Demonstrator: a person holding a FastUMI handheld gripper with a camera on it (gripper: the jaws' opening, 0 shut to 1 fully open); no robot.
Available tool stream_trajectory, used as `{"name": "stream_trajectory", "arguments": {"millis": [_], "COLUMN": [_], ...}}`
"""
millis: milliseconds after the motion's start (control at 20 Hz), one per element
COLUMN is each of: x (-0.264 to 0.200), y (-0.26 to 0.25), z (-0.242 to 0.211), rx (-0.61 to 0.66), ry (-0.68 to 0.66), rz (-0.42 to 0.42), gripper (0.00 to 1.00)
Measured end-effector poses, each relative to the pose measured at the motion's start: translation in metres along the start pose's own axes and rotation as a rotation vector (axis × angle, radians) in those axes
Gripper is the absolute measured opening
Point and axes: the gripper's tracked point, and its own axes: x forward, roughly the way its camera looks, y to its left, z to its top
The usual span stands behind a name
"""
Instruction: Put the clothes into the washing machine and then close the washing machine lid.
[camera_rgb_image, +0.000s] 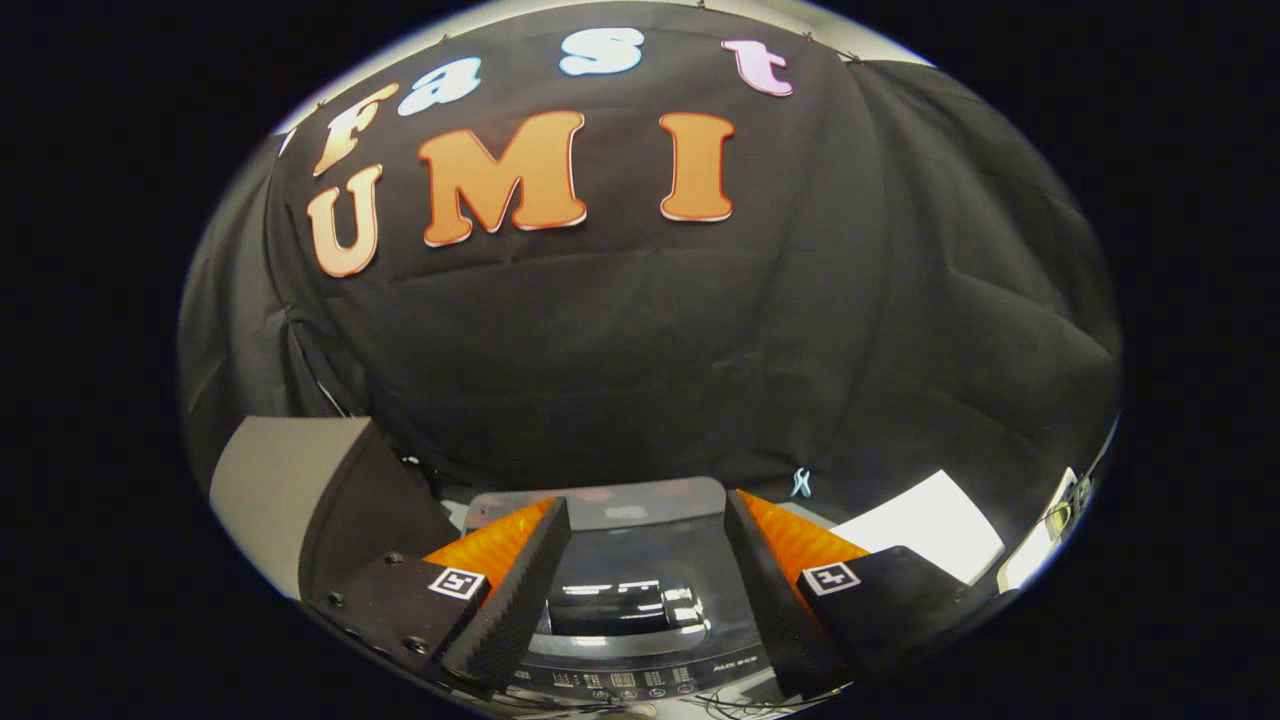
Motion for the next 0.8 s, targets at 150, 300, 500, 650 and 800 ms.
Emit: {"name": "stream_trajectory", "arguments": {"millis": [150,300,500,650,800], "x": [-0.015,-0.029,-0.052,-0.058,-0.063], "y": [-0.014,-0.025,-0.042,-0.05,-0.054], "z": [0.04,0.075,0.114,0.136,0.146], "rx": [0.022,0.033,0.011,-0.023,-0.025], "ry": [-0.058,-0.114,-0.186,-0.238,-0.262], "rz": [0.008,0.016,0.021,0.009,0.022], "gripper": [0.99,0.99,0.99,0.99,0.99]}}
